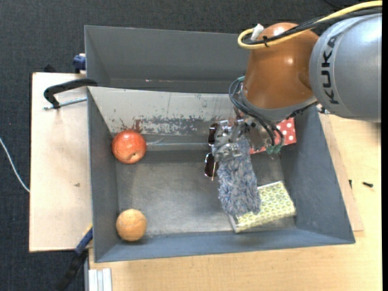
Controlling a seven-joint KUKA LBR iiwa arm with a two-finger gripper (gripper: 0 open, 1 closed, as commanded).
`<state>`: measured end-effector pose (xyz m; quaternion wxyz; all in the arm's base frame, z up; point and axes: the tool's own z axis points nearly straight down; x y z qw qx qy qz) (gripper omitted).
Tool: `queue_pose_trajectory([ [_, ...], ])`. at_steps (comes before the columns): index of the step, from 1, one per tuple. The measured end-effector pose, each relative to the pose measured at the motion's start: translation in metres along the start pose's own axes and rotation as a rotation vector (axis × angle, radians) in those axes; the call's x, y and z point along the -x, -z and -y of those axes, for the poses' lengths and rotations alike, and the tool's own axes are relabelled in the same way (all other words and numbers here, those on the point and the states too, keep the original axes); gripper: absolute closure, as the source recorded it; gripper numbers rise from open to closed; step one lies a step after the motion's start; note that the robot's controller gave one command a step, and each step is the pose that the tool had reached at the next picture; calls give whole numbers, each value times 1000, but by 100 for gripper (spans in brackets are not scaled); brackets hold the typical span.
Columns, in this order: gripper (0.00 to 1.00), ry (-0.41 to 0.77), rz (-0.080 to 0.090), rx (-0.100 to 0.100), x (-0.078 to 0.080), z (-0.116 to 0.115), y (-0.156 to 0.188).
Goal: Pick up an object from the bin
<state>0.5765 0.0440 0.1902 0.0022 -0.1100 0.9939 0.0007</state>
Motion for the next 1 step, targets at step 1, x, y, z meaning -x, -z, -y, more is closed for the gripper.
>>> queue_pose_trajectory([
  [1, 100, 64, -5, 1, -6, -4, 40],
])
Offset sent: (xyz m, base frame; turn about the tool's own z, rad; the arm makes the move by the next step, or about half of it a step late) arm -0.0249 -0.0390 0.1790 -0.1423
